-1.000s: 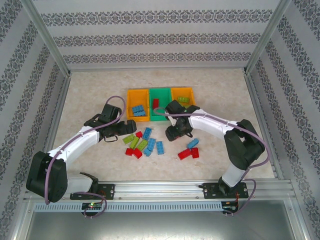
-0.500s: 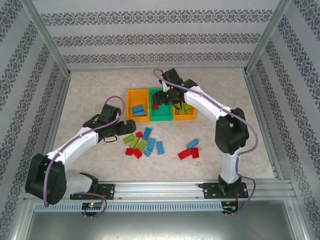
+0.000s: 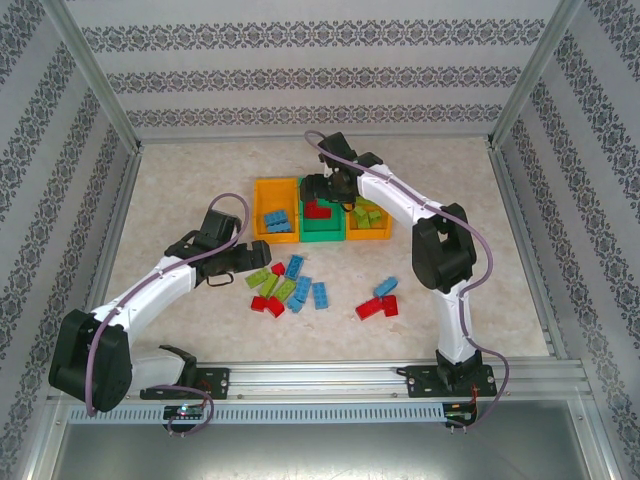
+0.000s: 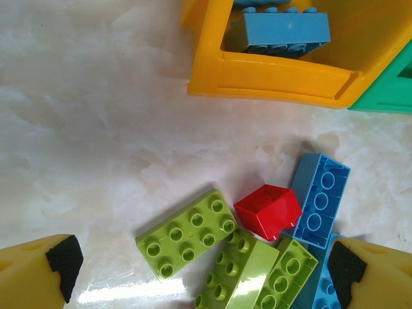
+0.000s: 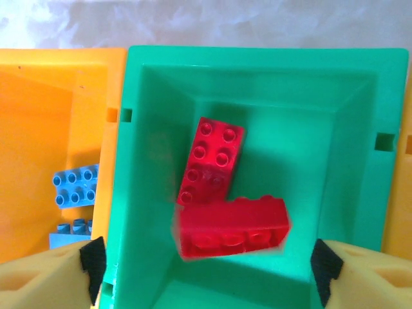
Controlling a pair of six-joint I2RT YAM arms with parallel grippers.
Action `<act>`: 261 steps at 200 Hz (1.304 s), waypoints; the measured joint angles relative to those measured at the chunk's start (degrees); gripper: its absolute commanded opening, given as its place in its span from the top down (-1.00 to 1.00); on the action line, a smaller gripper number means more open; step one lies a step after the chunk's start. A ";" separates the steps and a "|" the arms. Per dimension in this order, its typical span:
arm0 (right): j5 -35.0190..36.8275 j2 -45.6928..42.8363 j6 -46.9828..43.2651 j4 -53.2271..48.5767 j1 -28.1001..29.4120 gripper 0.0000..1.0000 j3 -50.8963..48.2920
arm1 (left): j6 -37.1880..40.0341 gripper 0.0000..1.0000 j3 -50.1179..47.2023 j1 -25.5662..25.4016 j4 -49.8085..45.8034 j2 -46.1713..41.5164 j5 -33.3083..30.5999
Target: Sort the legos into containers by color
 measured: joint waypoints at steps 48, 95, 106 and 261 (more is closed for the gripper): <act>0.13 -0.76 0.46 1.07 0.15 -0.81 -1.42 | 1.36 -0.99 0.07 -1.84 0.00 0.00 -0.17; 1.29 -10.27 1.95 4.02 0.63 -0.84 -10.71 | 8.50 -0.98 8.52 -9.55 -1.99 5.60 -2.95; 1.77 -13.33 2.32 5.35 0.63 -0.84 -13.64 | 10.14 -0.94 10.99 -11.10 -2.36 7.58 -3.93; 5.75 -34.97 6.01 11.34 -8.09 -0.87 -41.35 | 18.36 -0.43 28.61 -18.10 -10.36 34.42 -6.97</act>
